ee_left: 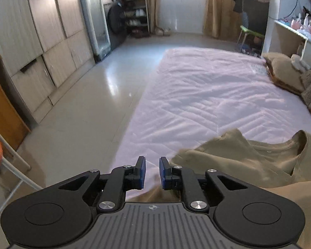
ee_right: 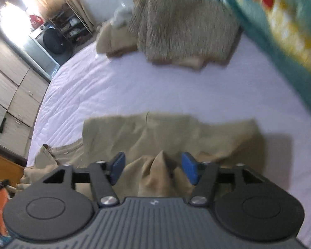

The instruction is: Fold clothes

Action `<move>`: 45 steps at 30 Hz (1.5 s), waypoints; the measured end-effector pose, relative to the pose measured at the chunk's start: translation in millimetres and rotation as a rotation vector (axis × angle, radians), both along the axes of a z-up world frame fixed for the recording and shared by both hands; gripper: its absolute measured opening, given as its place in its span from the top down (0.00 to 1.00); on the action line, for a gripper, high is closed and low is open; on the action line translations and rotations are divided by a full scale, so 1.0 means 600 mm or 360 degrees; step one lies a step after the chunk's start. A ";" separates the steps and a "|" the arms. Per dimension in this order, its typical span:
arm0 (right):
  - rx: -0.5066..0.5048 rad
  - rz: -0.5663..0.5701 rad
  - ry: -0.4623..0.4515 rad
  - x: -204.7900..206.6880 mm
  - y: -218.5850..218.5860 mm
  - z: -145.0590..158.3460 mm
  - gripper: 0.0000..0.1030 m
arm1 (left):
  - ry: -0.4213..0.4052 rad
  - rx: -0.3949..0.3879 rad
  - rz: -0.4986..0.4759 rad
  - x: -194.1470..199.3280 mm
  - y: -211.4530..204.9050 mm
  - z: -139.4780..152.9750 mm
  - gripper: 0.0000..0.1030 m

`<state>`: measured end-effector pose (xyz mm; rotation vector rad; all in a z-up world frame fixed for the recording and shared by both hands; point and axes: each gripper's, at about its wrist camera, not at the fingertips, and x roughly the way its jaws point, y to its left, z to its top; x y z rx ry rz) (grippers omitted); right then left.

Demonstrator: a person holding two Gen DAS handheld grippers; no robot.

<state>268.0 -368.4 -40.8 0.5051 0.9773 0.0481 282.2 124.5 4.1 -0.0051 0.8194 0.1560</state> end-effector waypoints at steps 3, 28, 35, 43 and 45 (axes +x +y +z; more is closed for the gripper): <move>-0.0001 0.0110 0.0053 -0.013 0.024 0.006 0.31 | 0.0033 -0.0093 -0.0089 -0.038 -0.018 0.015 0.75; -0.0185 0.0164 -0.0071 0.013 0.071 -0.036 0.81 | 0.0051 0.0021 -0.0094 0.007 -0.086 -0.093 0.84; -0.0359 0.0153 -0.0370 0.043 0.085 -0.002 0.82 | -0.0164 0.0076 -0.0092 0.059 -0.068 -0.051 0.86; -0.0451 0.0026 -0.0601 0.053 0.046 0.023 0.73 | -0.0170 -0.0076 0.0027 0.069 -0.008 -0.034 0.78; -0.0272 0.0142 -0.0564 0.040 0.038 0.026 0.71 | -0.0143 -0.0088 -0.0118 0.044 -0.029 -0.033 0.78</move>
